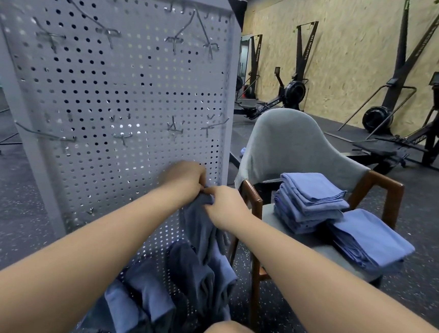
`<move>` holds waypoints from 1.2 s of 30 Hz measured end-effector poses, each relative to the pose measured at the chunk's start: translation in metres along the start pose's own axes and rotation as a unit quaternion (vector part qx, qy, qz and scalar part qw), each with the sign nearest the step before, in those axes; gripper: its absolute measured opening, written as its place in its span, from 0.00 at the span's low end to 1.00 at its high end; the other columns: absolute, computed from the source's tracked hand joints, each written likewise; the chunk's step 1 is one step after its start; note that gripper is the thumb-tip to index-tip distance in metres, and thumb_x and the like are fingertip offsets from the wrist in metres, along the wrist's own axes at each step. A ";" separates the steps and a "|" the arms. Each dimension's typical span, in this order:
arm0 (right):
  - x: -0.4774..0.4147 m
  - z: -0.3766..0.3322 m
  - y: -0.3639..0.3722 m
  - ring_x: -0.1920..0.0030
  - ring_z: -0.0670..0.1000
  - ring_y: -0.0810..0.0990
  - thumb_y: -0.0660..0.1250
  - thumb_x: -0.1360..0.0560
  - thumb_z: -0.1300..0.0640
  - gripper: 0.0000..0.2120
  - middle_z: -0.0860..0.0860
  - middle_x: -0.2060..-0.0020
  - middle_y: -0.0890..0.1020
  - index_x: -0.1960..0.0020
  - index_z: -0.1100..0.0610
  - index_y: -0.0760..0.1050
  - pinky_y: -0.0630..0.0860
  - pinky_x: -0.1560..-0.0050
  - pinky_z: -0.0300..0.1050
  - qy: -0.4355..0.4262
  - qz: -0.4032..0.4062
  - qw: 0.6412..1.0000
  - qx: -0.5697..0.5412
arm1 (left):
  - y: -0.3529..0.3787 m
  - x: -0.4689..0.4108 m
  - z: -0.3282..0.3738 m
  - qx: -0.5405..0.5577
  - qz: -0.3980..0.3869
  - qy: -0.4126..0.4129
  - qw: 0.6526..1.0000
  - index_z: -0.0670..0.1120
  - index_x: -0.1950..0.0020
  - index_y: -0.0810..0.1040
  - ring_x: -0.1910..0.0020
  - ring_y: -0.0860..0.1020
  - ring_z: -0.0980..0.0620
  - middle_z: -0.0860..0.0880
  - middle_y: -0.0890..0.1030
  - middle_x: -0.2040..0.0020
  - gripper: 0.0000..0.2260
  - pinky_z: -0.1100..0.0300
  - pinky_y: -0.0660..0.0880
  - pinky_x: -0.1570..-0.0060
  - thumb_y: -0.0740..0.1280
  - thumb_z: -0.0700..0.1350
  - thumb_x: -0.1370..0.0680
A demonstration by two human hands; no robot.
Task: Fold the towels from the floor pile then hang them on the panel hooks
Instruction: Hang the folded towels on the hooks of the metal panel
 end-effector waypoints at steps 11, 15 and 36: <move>0.034 0.031 -0.071 0.51 0.53 0.81 0.70 0.20 0.51 0.07 0.49 0.55 0.84 0.44 0.52 0.81 0.72 0.52 0.46 -0.013 0.032 0.999 0.030 | -0.004 0.009 0.070 0.160 0.020 0.099 0.982 0.51 0.52 0.87 0.58 0.82 0.56 0.55 0.87 0.57 0.08 0.61 0.74 0.59 0.70 0.40 0.24; 0.057 0.095 -0.119 0.53 0.53 0.81 0.67 0.20 0.55 0.06 0.47 0.59 0.85 0.52 0.53 0.83 0.77 0.53 0.49 0.073 0.079 0.992 0.059 | 0.021 0.017 0.140 0.250 0.015 0.126 0.960 0.51 0.55 0.86 0.59 0.83 0.57 0.54 0.87 0.61 0.09 0.59 0.78 0.52 0.68 0.40 0.24; 0.145 0.361 -0.142 0.40 0.59 0.76 0.68 0.21 0.58 0.14 0.56 0.41 0.75 0.37 0.55 0.72 0.65 0.55 0.50 0.215 0.021 0.913 0.346 | 0.260 0.044 0.323 0.143 -0.156 0.231 0.950 0.48 0.51 0.82 0.51 0.82 0.42 0.47 0.86 0.53 0.07 0.50 0.81 0.50 0.65 0.44 0.25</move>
Point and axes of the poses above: each hand's wrist, its own x-axis away from the middle knuckle, its own y-axis out of the palm, z = x × y, the point moved 7 cm from there along -x, towards the middle knuckle
